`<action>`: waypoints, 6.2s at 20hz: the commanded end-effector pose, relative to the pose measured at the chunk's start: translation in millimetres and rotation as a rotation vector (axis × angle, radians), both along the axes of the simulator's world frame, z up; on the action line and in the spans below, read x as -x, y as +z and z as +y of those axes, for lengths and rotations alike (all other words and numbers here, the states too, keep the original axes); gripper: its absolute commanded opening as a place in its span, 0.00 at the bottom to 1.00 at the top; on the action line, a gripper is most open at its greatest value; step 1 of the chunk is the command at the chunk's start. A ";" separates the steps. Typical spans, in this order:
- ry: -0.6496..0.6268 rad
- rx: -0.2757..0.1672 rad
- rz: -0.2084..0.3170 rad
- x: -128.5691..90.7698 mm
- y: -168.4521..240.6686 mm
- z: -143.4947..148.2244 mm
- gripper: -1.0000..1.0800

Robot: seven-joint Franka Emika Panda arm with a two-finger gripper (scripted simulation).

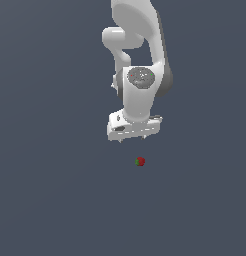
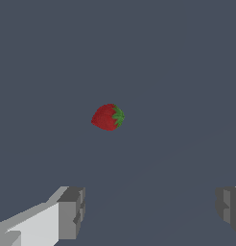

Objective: Pick up the object and move it to a goal position.

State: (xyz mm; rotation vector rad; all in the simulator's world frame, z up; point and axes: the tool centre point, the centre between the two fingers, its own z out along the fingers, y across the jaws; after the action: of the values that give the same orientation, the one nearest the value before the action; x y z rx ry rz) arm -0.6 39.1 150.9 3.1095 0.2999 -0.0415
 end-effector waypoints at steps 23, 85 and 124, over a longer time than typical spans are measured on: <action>0.687 -0.013 0.003 -27.6 -46.4 23.3 0.96; 1.165 -0.031 -0.010 -42.4 -116.2 35.4 0.00; 1.168 -0.033 -0.012 15.0 259.2 -123.4 0.00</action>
State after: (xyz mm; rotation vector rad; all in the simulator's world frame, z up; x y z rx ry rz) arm -13.5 -78.8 397.0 2.4432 1.9750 0.0031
